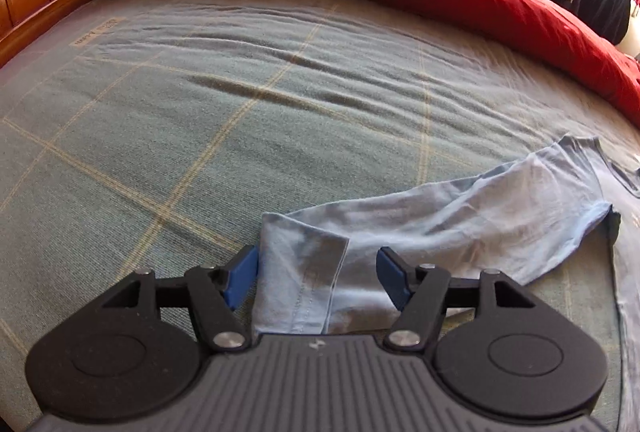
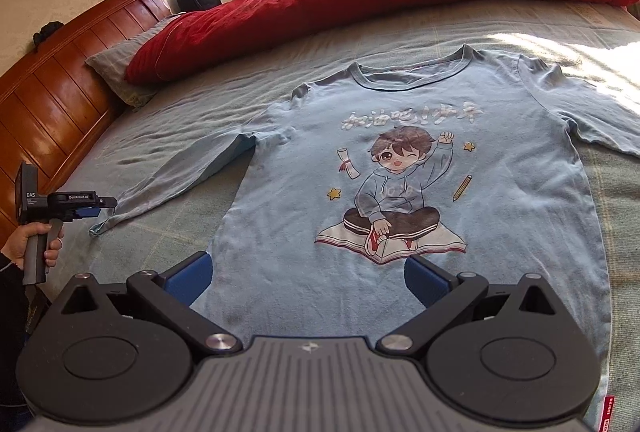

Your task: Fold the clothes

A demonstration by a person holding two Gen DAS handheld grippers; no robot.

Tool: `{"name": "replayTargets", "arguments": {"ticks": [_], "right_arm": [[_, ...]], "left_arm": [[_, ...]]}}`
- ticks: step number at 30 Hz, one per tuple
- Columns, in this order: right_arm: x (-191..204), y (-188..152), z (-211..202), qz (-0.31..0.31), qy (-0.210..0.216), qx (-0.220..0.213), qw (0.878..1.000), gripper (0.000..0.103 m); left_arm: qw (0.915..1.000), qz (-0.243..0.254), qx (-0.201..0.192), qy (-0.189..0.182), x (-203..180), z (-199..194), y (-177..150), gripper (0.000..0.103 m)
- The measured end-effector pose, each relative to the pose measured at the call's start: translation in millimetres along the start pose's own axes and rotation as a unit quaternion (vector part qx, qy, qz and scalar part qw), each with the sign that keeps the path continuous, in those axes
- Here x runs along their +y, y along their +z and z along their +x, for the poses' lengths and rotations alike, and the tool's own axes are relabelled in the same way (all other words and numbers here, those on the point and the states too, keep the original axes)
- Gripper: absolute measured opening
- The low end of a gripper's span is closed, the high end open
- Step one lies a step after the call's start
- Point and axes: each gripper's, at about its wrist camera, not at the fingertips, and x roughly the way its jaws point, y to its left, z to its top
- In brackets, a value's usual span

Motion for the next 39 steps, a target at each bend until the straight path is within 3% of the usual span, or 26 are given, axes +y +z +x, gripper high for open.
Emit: {"name": "replayTargets", "arguments": {"ticks": [2,5,9,13,16,20,21,22,24,25,28,31,37,39], "right_arm": [[-3.0,-2.8,-0.6,0.010,-0.002,0.000,1.000,0.103],[-6.8,-5.4,-3.8,0.008,-0.016,-0.002,1.000,0.103],[-13.1,-7.6,-8.2,0.013,-0.017,-0.003,1.000,0.103],[-19.7,-10.8,-5.2,0.028,-0.015,0.003,1.000,0.103],[-17.0,-13.2,0.8,0.031,-0.011,0.011,0.999,0.103],[-7.8,-15.4,2.3,0.013,-0.012,0.016,1.000,0.103],[-7.1,-15.6,2.4,0.012,-0.014,0.017,1.000,0.103],[-6.6,-15.8,2.5,0.011,-0.016,0.017,1.000,0.103],[-7.0,-15.5,2.1,0.013,-0.017,0.016,1.000,0.103],[-7.3,-15.4,1.8,0.014,-0.018,0.015,1.000,0.103],[-8.3,-15.5,2.8,0.015,-0.021,0.016,1.000,0.103],[-8.4,-15.7,5.7,0.014,-0.022,0.020,0.999,0.103],[-6.0,-16.3,9.8,0.011,-0.016,0.026,0.999,0.103],[-5.8,-16.6,10.5,0.013,-0.013,0.027,0.999,0.103]], "left_arm": [[0.9995,0.004,0.007,0.029,-1.1,6.1,-3.1,0.067],[0.9938,0.008,-0.012,0.110,7.0,8.2,-5.2,0.068],[0.9917,-0.083,-0.022,0.095,46.3,-5.0,-5.0,0.063],[0.9926,-0.120,-0.014,0.006,64.7,-8.6,-9.7,0.064],[0.9901,-0.139,-0.013,-0.018,70.3,-2.1,-11.4,0.066],[0.9910,-0.131,-0.020,-0.019,69.8,5.1,-7.1,0.062],[0.9914,-0.128,-0.022,-0.015,69.2,6.8,-6.1,0.055],[0.9923,-0.122,-0.021,-0.006,67.6,8.4,-5.2,0.048],[0.9945,-0.101,-0.021,0.018,63.2,9.2,-4.0,0.011],[0.9941,-0.103,-0.027,0.021,63.8,5.8,-5.0,0.004],[0.9926,-0.104,-0.050,0.037,65.9,-5.7,-8.2,0.000],[0.9883,-0.133,-0.068,0.030,76.8,-17.4,-14.6,0.000],[0.9866,-0.146,-0.064,0.038,86.0,-20.8,-17.2,0.001],[0.9844,-0.153,-0.064,0.057,88.8,-23.7,-14.3,0.007]]}}
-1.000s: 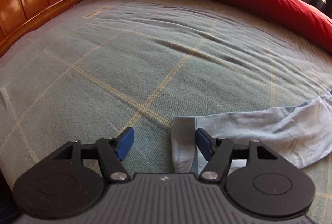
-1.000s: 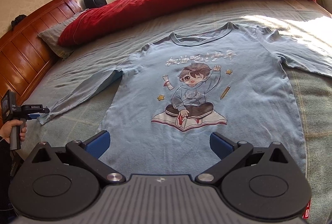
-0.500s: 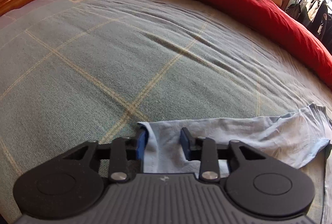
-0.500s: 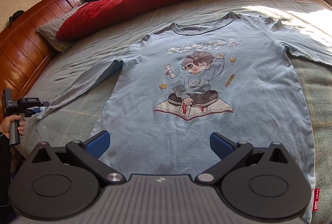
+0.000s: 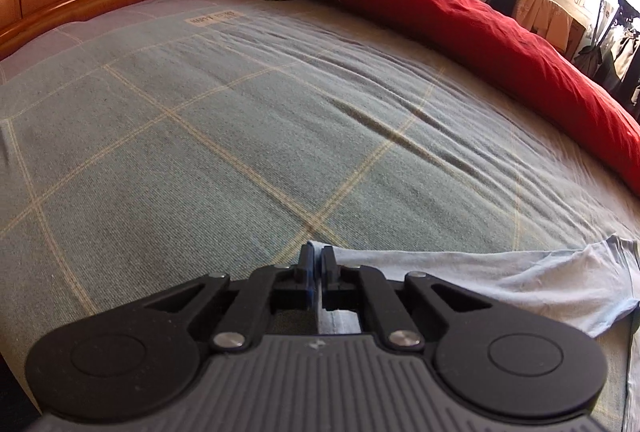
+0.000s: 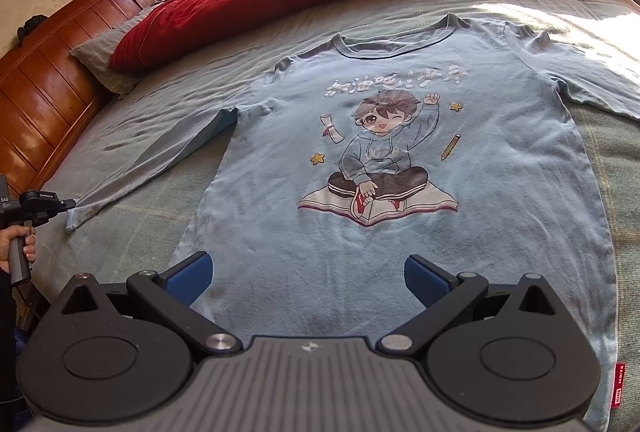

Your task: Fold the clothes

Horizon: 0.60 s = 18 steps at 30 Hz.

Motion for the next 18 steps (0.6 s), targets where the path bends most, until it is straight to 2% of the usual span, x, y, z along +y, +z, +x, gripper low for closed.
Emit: {"name": "replayTargets", "arguments": {"ticks": [1,3,4,6,8,11,14,18], "right_arm": [[0.5,-0.2,0.1,-0.001,0.002,0.001,1.000,0.103],[1.5,-0.9,-1.7,-0.005,0.003,-0.001,1.000,0.103],[1.6,-1.0,-2.3,-0.006,0.004,-0.001,1.000,0.103],[1.9,-0.1,-2.3,-0.006,0.005,-0.001,1.000,0.103],[3.9,1.2,-1.6,-0.008,0.006,0.000,1.000,0.103],[8.3,3.0,-1.2,-0.016,0.008,0.001,1.000,0.103],[11.7,3.3,-3.0,-0.027,0.011,0.000,1.000,0.103],[7.9,4.2,-7.2,-0.029,0.007,-0.002,1.000,0.103]], "left_arm": [[0.9999,-0.005,-0.002,0.012,0.4,-2.0,2.7,0.007],[0.9999,-0.008,-0.002,0.012,-1.8,-9.4,9.1,0.015],[1.0000,-0.003,-0.002,0.000,-6.9,-14.3,12.1,0.018],[0.9991,0.023,0.004,-0.035,-28.9,-23.6,14.0,0.038],[0.9966,0.045,0.014,-0.067,-55.6,-25.6,13.4,0.046],[0.9890,0.065,0.040,-0.127,-105.7,-18.7,11.4,0.047],[0.9778,0.048,0.083,-0.186,-150.8,3.5,9.5,0.048],[0.9707,0.033,0.127,-0.201,-193.8,41.8,-0.5,0.048]]}}
